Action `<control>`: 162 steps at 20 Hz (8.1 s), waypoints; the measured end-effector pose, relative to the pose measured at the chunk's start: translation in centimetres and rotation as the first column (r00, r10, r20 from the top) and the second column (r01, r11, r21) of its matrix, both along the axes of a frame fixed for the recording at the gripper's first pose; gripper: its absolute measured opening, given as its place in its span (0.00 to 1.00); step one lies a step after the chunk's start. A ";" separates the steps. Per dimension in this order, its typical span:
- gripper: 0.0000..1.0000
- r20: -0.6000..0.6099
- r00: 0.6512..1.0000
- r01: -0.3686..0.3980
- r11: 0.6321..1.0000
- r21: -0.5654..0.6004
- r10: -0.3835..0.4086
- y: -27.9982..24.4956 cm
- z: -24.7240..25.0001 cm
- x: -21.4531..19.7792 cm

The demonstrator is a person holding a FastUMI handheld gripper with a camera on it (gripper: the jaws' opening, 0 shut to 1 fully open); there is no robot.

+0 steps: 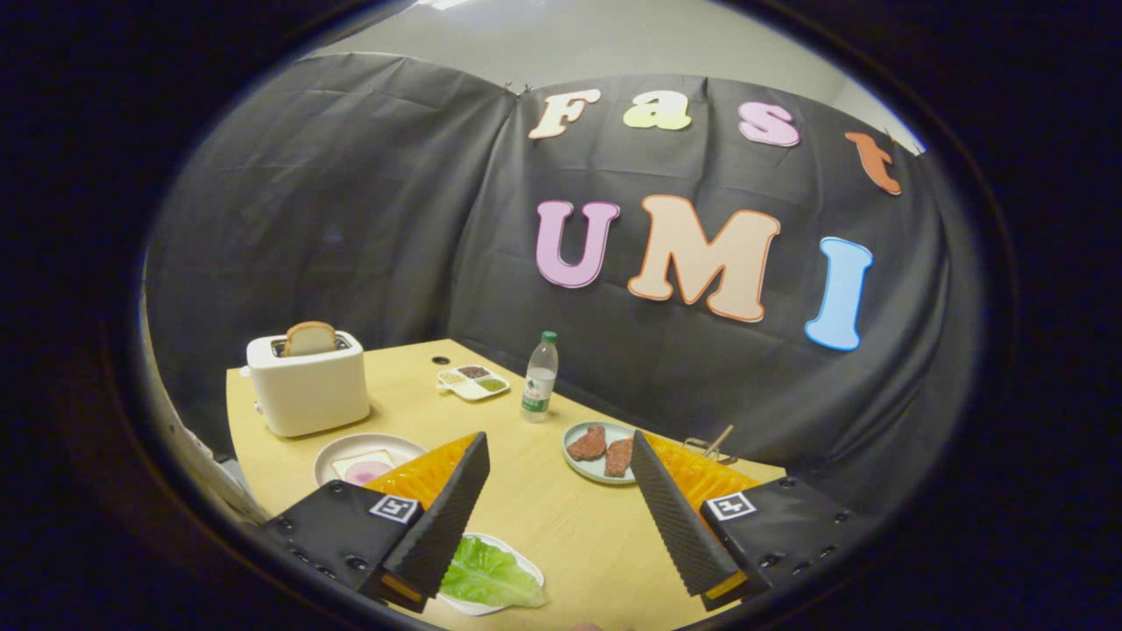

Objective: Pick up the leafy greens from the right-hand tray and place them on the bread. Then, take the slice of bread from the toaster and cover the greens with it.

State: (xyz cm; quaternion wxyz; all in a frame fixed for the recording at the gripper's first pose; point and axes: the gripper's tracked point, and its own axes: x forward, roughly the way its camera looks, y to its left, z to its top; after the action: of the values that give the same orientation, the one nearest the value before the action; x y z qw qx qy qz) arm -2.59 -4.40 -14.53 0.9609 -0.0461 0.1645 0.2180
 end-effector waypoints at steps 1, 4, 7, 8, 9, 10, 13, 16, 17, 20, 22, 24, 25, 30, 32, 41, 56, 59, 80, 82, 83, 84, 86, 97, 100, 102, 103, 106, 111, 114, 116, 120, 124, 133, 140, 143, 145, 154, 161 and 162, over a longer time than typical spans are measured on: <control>1.00 -0.014 1.000 -0.015 1.000 -0.001 0.015 0.2 -0.6 0.0; 1.00 -0.059 0.996 -0.071 0.997 -0.008 0.070 0.9 -2.5 -0.3; 1.00 -0.099 0.986 -0.134 0.991 -0.031 0.130 1.7 -4.7 -0.9; 1.00 -0.114 0.982 -0.155 0.987 -0.035 0.150 1.9 -5.5 -1.2; 1.00 -0.129 0.977 -0.174 0.984 -0.040 0.168 2.2 -6.1 -1.5; 1.00 -0.144 0.972 -0.194 0.980 -0.045 0.186 2.5 -6.8 -1.7; 1.00 -0.191 0.954 -0.246 0.967 -0.064 0.230 3.1 -9.3 -2.5; 1.00 -0.246 0.934 -0.287 0.955 -0.078 0.260 3.5 -11.7 -3.4; 1.00 -0.266 0.926 -0.299 0.951 -0.081 0.269 3.6 -12.6 -3.7; 1.00 -0.324 0.899 -0.339 0.937 -0.090 0.294 4.0 -15.2 -4.4; 1.00 -0.354 0.884 -0.356 0.930 -0.090 0.305 4.2 -16.6 -5.2; 1.00 -0.382 0.869 -0.373 0.924 -0.086 0.315 4.4 -17.6 -5.8; 1.00 -0.398 0.860 -0.381 0.921 -0.086 0.319 4.6 -18.3 -6.0; 1.00 -0.475 0.814 -0.411 0.909 -0.067 0.333 5.3 -20.8 -7.3; 1.00 -0.499 0.798 -0.422 0.904 -0.066 0.336 5.6 -21.7 -7.9; 1.00 -0.591 0.751 -0.398 0.916 -0.048 0.295 5.3 -24.9 -9.5; 0.45 -0.608 0.762 -0.328 0.942 -0.066 0.222 5.5 -25.8 -9.8; 0.29 -0.599 0.773 -0.315 0.946 -0.075 0.209 5.4 -25.3 -9.8; 0.04 -0.467 0.865 -0.263 0.959 -0.109 0.184 12.0 -16.0 -7.5; 0.04 -0.459 0.866 -0.273 0.956 -0.103 0.198 13.4 -15.3 -7.4; 0.04 -0.456 0.865 -0.282 0.954 -0.102 0.207 14.1 -15.0 -7.4; 0.04 -0.452 0.865 -0.291 0.951 -0.102 0.216 14.7 -14.7 -7.4; 0.04 -0.452 0.859 -0.314 0.944 -0.097 0.239 16.1 -14.2 -7.5; 0.06 -0.439 0.825 -0.423 0.904 -0.064 0.355 24.0 -13.2 -7.3; 0.06 -0.447 0.812 -0.442 0.895 -0.052 0.375 25.6 -13.6 -7.2; 0.06 -0.454 0.804 -0.453 0.890 -0.050 0.384 26.5 -14.0 -7.0; 0.06 -0.460 0.800 -0.456 0.889 -0.047 0.386 26.9 -14.3 -6.9; 0.06 -0.478 0.784 -0.468 0.883 -0.037 0.395 27.8 -14.9 -7.1; 0.06 -0.504 0.756 -0.491 0.871 -0.016 0.417 28.9 -15.8 -7.5; 0.06 -0.516 0.749 -0.494 0.869 -0.018 0.415 28.9 -16.4 -7.3; 0.11 -0.527 0.748 -0.485 0.874 -0.022 0.403 28.6 -17.0 -6.9; 0.27 -0.540 0.758 -0.471 0.880 -0.065 0.366 27.6 -18.5 -5.9; 0.43 -0.549 0.756 -0.477 0.874 -0.089 0.357 27.5 -19.2 -6.0; 1.00 -0.526 0.780 -0.449 0.889 -0.093 0.339 27.9 -16.9 -5.9; 1.00 -0.479 0.812 -0.401 0.915 -0.040 0.335 30.9 -10.1 -5.3; 1.00 -0.471 0.814 -0.386 0.922 -0.001 0.340 32.3 -7.5 -5.0; 1.00 -0.463 0.814 -0.377 0.925 0.038 0.351 33.5 -5.6 -4.8; 0.98 -0.452 0.802 -0.357 0.920 0.163 0.391 38.8 -1.3 -3.7; 0.98 -0.474 0.771 -0.349 0.905 0.243 0.425 43.2 -0.5 -3.5; 0.98 -0.483 0.769 -0.342 0.908 0.243 0.419 43.5 -0.7 -3.2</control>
State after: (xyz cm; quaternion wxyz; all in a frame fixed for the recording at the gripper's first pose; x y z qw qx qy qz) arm -5.80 39.08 -15.27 0.8154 0.0506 0.3915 0.4234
